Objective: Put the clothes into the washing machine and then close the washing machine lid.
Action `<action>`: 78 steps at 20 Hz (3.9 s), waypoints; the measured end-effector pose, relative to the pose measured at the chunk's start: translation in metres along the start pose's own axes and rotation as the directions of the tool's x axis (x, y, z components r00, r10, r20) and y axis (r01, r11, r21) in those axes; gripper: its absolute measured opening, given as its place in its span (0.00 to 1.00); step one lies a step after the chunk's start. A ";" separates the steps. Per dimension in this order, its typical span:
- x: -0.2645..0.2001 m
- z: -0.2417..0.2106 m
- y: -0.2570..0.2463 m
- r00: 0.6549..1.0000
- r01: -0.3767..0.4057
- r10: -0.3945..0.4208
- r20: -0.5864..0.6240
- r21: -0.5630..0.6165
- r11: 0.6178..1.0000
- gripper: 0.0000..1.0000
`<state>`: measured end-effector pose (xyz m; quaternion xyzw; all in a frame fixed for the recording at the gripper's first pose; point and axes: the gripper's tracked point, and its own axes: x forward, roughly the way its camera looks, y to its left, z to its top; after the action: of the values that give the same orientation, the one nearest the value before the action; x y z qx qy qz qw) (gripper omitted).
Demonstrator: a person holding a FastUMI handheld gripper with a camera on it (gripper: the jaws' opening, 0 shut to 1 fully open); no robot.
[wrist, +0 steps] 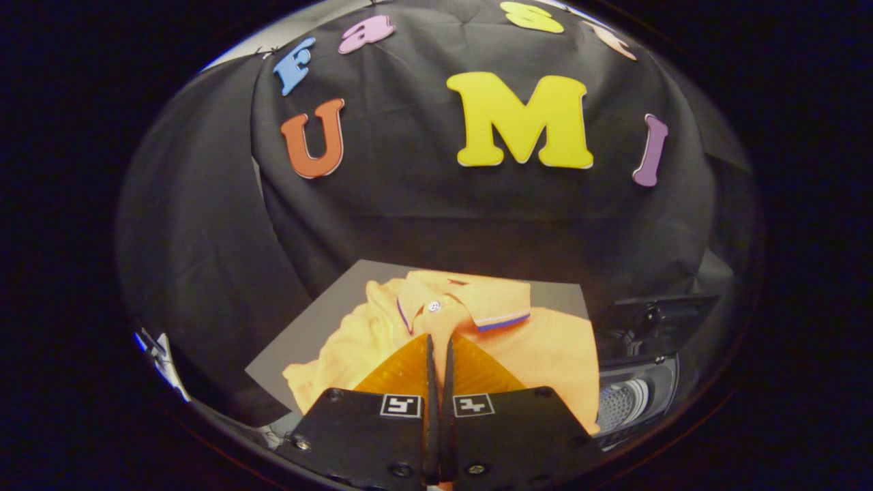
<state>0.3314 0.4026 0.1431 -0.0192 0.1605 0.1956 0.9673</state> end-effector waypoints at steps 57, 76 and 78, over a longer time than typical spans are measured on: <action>0.027 -0.209 -0.389 0.911 0.223 -0.166 -0.377 0.114 0.968 0.04; 0.033 -0.260 -0.402 0.833 0.280 -0.182 -0.523 0.114 0.953 0.15; 0.028 -0.257 -0.404 0.838 0.285 -0.206 -0.505 0.083 0.955 0.42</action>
<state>0.4334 0.0150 -0.1199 -0.0137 0.4118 0.0455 0.9100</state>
